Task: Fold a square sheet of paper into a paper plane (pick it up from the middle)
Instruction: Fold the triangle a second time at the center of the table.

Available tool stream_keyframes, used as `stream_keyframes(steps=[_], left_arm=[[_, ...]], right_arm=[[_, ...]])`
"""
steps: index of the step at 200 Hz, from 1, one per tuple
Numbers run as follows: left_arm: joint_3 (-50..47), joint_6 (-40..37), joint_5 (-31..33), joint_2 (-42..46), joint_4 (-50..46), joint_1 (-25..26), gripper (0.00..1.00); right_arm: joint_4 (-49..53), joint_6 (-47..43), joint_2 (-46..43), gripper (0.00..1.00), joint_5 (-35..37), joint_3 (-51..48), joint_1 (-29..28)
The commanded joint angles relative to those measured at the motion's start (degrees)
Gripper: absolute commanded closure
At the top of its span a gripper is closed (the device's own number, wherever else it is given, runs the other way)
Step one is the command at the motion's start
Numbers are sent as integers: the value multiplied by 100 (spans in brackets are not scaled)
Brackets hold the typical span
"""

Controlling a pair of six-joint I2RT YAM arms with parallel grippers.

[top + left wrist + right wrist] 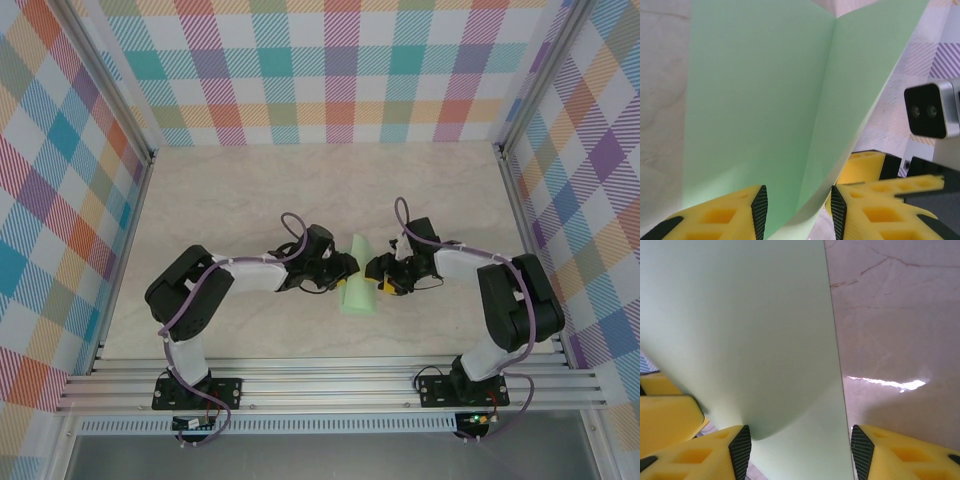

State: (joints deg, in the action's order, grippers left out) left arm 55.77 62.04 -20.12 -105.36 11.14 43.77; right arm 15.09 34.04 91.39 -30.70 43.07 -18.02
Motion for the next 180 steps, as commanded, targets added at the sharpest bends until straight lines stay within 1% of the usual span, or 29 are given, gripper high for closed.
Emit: stream_keyframes(steps=[1,19,32,55,102,126,140,162,180], left_arm=[[217,-70,-250,-182,170,-103,61],[166,-65,-232,-145,178,-121,60],[125,-67,-230,-95,178,-141,58],[62,-70,-304,-46,278,-180,57],[-9,-104,-458,68,459,-236,49],[22,-126,-518,86,477,-264,47],[45,-148,-537,96,436,-286,47],[66,-131,-484,113,250,-308,49],[103,-107,-467,128,137,-315,52]], right_arm=[[347,-116,-404,39,216,-69,18],[515,-162,-697,35,414,-148,22],[584,-170,-885,34,489,-219,20],[626,-148,-1032,33,447,-255,19],[639,-142,-1457,32,398,-520,10],[691,-235,-1675,31,328,-628,-5],[793,-297,-1815,30,406,-650,-26],[963,-464,-2101,31,684,-641,-255],[1107,-600,-2296,34,1197,-581,-700]])
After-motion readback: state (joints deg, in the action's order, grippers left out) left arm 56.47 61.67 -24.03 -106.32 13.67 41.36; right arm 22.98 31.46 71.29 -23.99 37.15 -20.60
